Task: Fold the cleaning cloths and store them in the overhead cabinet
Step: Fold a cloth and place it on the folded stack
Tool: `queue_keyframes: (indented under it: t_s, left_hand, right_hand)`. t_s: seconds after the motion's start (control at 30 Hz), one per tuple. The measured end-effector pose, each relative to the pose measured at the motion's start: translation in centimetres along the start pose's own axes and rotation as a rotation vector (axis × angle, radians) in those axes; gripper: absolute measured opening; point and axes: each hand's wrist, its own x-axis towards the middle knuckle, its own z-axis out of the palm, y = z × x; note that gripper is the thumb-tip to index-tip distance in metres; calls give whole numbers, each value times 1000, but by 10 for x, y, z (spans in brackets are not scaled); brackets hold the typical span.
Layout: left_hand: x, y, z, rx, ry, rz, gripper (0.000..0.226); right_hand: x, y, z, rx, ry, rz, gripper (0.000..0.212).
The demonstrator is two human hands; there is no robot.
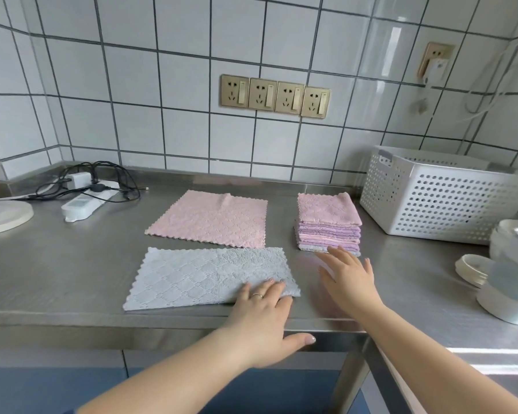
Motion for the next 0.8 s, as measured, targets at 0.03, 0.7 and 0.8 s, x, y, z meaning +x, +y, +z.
queue_keyframes:
  t_s: [0.03, 0.7, 0.8]
  left_hand:
    - [0, 2, 1, -3, -7, -6, 120]
    - [-43, -47, -29, -893, 696, -187, 38]
    - [-54, -69, -27, -965, 711, -280, 38]
  right_hand:
    - [0, 0, 0, 3, -5, 1, 43]
    - [15, -57, -11, 1268, -245, 120, 41]
    - [22, -76, -8, 1348, -339, 40, 61]
